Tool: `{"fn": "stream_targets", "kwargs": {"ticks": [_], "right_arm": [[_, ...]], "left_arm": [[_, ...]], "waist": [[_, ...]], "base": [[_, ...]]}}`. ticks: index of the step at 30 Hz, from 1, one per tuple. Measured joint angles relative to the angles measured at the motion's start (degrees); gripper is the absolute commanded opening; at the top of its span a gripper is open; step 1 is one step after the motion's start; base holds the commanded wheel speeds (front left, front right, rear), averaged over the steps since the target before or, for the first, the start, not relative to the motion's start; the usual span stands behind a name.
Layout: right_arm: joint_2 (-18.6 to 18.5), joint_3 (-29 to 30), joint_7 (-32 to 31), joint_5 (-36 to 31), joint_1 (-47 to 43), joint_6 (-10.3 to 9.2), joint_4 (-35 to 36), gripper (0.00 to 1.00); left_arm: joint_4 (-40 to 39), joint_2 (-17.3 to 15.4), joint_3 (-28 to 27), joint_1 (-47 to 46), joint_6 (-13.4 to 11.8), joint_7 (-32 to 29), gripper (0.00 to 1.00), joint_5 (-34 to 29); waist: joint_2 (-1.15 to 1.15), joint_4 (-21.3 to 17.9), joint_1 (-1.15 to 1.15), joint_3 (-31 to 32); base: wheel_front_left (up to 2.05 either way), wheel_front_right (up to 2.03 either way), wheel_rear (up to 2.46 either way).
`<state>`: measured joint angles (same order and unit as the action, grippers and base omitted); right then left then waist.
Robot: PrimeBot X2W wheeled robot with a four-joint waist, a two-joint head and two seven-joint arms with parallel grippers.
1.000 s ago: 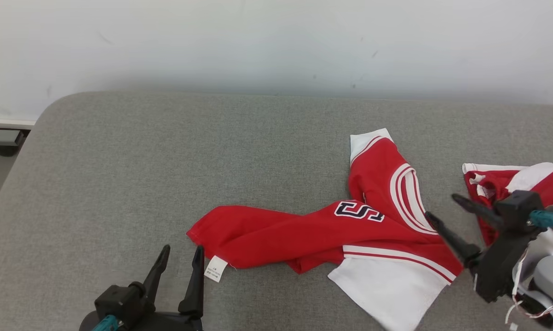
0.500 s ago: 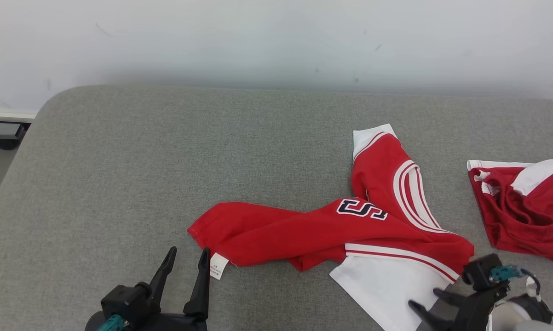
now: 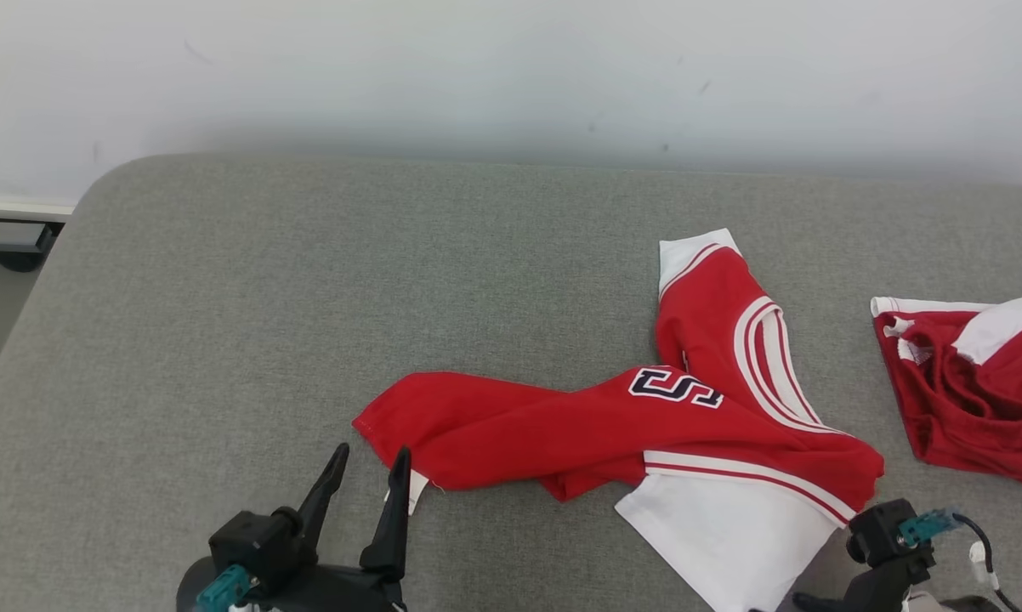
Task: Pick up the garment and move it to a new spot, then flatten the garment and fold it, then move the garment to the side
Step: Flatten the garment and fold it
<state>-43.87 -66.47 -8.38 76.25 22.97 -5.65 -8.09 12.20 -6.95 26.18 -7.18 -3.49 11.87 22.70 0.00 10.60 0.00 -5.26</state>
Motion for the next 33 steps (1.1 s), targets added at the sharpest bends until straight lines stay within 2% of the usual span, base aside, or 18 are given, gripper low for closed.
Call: {"fn": "stream_targets", "kwargs": {"ticks": [10, 15, 16, 17, 18, 19, 29, 33], "right_arm": [[0.47, -0.42, -2.99, 0.97, -0.4, -1.2, -0.97, 1.0], [2.29, -0.41, -3.87, 0.69, -0.1, -1.44, -3.21, 1.0], [2.6, -0.43, -3.89, 0.65, -0.08, -1.48, -3.76, 0.91], [2.77, -0.52, -3.9, 0.24, -0.05, -1.48, -4.54, 0.47], [2.88, -0.62, -3.9, -0.12, -0.03, -1.48, -5.12, 0.1], [3.03, -0.68, -3.91, -0.68, 0.02, -1.48, -5.63, 0.0], [5.5, 0.22, -2.41, -1.78, 1.14, -1.46, -7.92, 0.0], [5.76, 3.82, 0.35, -0.13, 1.37, -1.42, -5.73, 0.0]], "left_arm": [[1.14, 0.69, 0.44, -0.79, 0.07, 0.01, 1.0, 0.0], [1.4, 0.69, 0.21, -0.78, 0.05, 0.02, 1.0, 0.01], [1.44, 0.71, 0.23, -0.78, 0.05, 0.02, 1.0, 0.01], [1.54, 0.73, 0.25, -0.79, 0.05, 0.02, 1.0, 0.01], [1.68, 0.74, 0.32, -0.8, 0.07, 0.02, 1.0, 0.01], [1.74, 0.78, 0.31, -0.8, 0.07, 0.02, 1.0, 0.01], [2.5, 0.46, -0.54, -0.52, 0.08, 0.27, 1.0, 0.51], [5.32, -0.4, 0.62, -0.77, 2.37, -0.88, 1.0, 0.6]], "waist": [[0.0, 2.64, 0.0, -0.15], [-0.01, 3.39, -0.01, 0.03], [-0.01, 3.46, -0.01, 0.03], [-0.01, 3.54, -0.01, 0.04], [-0.01, 3.63, -0.01, 0.06], [-0.01, 3.71, -0.01, 0.09], [0.0, 3.01, 0.0, 0.28], [0.0, 2.09, 0.0, 0.17]], "base": [[0.0, 0.0, 0.0], [0.0, 0.0, 0.0], [0.0, 0.0, 0.0], [0.0, 0.0, 0.0], [0.0, 0.0, 0.0], [0.0, 0.0, 0.0], [0.0, 0.0, 0.0], [0.0, 0.0, 0.0]]}}
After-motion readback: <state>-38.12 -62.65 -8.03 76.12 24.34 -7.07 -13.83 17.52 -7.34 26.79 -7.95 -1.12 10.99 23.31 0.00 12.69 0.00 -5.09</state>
